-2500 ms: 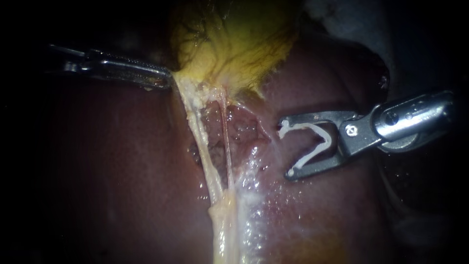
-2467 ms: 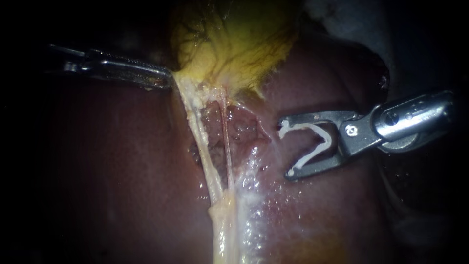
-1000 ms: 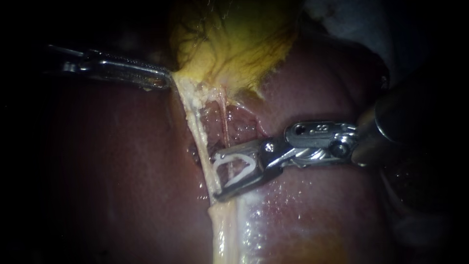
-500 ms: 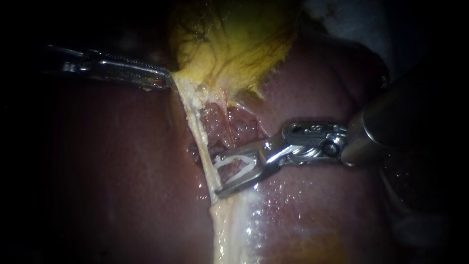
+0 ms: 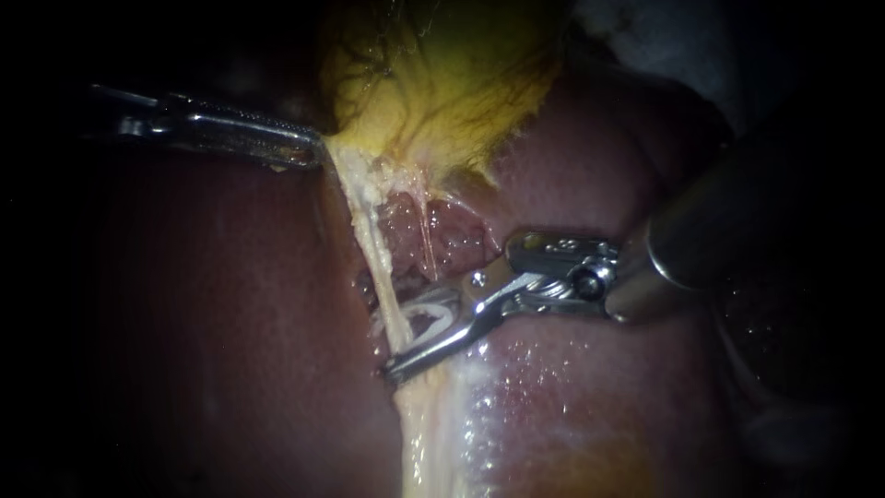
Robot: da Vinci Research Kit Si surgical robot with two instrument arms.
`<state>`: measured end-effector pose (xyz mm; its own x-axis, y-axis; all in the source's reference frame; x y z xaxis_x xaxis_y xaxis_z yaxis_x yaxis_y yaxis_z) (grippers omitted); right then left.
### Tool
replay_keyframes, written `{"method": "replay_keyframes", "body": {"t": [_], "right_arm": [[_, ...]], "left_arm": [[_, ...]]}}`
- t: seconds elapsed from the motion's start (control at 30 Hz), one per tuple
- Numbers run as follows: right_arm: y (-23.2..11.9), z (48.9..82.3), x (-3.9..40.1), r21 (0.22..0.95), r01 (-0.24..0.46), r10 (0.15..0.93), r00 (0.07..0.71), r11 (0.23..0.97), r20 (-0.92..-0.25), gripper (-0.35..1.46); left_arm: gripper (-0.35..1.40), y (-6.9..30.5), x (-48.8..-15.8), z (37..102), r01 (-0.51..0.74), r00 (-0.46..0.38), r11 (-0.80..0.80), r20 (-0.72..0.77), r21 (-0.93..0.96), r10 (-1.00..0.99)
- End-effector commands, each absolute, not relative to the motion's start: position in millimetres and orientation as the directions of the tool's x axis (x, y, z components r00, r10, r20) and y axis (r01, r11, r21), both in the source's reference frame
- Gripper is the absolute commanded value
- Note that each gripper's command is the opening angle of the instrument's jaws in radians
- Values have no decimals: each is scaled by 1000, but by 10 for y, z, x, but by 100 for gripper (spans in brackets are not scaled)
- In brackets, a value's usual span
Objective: Clipping first clip left tube
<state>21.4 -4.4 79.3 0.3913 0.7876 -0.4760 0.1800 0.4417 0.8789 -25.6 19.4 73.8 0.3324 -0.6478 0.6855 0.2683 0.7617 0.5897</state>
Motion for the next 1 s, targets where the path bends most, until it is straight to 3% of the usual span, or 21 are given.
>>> {"method": "replay_keyframes", "body": {"t": [0.03,0.23,0.5,1.0], "right_arm": [[-48,795,215,878,204,789,385,433,-478,57],[-59,795,220,872,323,811,347,368,-471,56],[-66,786,228,845,433,834,300,314,-463,55],[-59,742,229,855,421,849,288,303,-443,53]], "left_arm": [[-35,194,-256,739,268,332,762,685,590,-648],[-35,194,-256,739,268,332,762,685,590,-648],[-35,193,-255,739,268,332,762,685,590,-648],[-35,194,-253,738,267,333,762,685,591,-648]]}}
